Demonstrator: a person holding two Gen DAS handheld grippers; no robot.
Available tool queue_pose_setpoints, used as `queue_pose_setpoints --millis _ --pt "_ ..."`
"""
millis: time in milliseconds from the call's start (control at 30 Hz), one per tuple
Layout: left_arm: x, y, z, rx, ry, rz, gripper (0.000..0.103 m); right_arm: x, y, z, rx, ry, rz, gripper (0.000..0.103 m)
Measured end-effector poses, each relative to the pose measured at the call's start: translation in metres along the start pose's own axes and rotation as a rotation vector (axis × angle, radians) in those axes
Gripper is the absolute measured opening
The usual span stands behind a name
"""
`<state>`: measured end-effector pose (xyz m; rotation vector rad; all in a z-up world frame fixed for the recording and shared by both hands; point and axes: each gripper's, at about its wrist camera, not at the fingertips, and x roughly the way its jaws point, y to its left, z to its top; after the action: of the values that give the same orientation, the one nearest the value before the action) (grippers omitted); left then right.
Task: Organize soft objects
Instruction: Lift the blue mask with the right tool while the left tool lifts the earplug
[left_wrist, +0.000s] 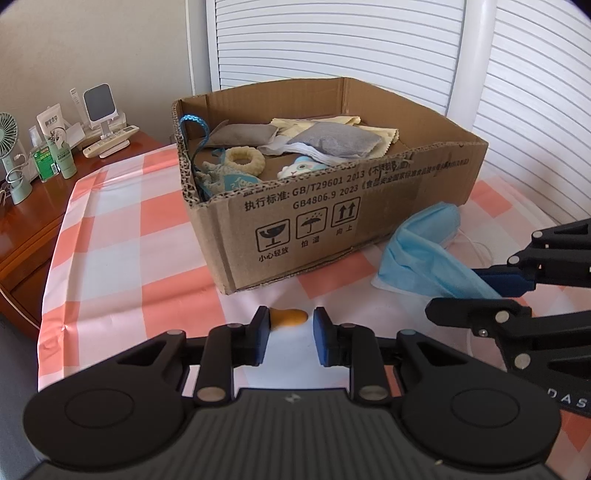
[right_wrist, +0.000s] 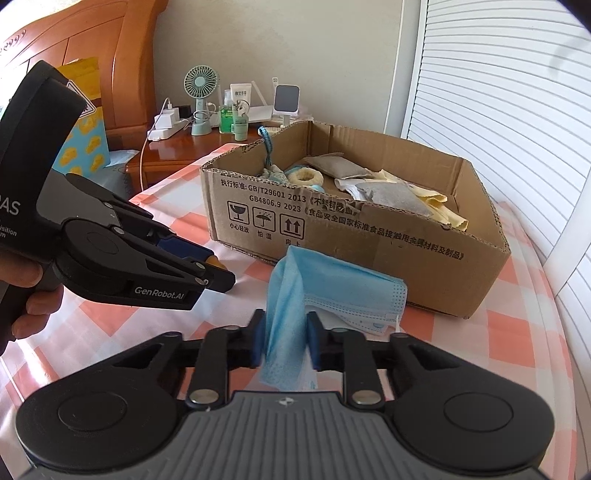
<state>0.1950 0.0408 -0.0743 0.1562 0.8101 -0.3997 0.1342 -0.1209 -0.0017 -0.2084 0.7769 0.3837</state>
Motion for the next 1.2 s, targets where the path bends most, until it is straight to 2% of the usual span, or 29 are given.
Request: queue_pose_setpoints --millis 233,333,400,433,500,533,567,600,667,800,1000,1067,1200 --pt "-0.002 0.002 -0.001 -0.005 0.005 -0.009 0.019 -0.004 -0.003 0.001 0.013 -0.006 0.002 0.014" --pt "-0.002 0.001 -0.002 0.003 0.008 -0.011 0.019 -0.005 -0.003 0.002 0.004 -0.001 0.005 0.014" --pt "-0.002 0.001 -0.002 0.000 0.008 -0.009 0.019 -0.004 -0.003 0.001 0.007 0.005 -0.004 0.020" --pt "-0.002 0.002 -0.003 -0.002 0.007 -0.009 0.019 -0.004 -0.004 0.000 0.013 0.002 -0.003 0.024" --pt "-0.002 0.001 -0.003 -0.002 0.006 -0.008 0.019 -0.003 -0.006 -0.001 0.017 -0.001 -0.020 0.046" --pt "-0.002 0.002 -0.003 -0.001 0.006 -0.008 0.019 -0.002 -0.008 -0.001 0.021 -0.001 -0.037 0.078" --pt "-0.003 0.001 -0.003 0.000 0.006 -0.008 0.019 -0.002 -0.011 -0.002 0.026 0.000 -0.052 0.099" --pt "-0.002 0.001 -0.003 -0.001 0.006 -0.009 0.019 -0.003 -0.013 -0.002 0.027 -0.015 -0.056 0.103" --pt "-0.002 0.001 -0.003 -0.002 0.006 -0.009 0.019 -0.007 -0.018 -0.004 0.026 -0.060 -0.036 0.103" --pt "-0.002 0.002 -0.003 -0.003 0.006 -0.009 0.019 -0.004 -0.021 0.002 -0.027 -0.037 -0.039 0.103" --pt "-0.002 0.001 -0.003 -0.003 0.006 -0.007 0.019 -0.010 -0.006 0.020 -0.273 -0.049 0.081 0.103" --pt "-0.002 0.001 -0.003 -0.005 0.006 -0.007 0.019 -0.003 0.000 0.029 -0.360 -0.029 0.116 0.103" --pt "-0.001 0.003 -0.003 -0.018 0.007 -0.004 0.019 0.022 0.001 0.038 -0.444 0.060 0.171 0.103"
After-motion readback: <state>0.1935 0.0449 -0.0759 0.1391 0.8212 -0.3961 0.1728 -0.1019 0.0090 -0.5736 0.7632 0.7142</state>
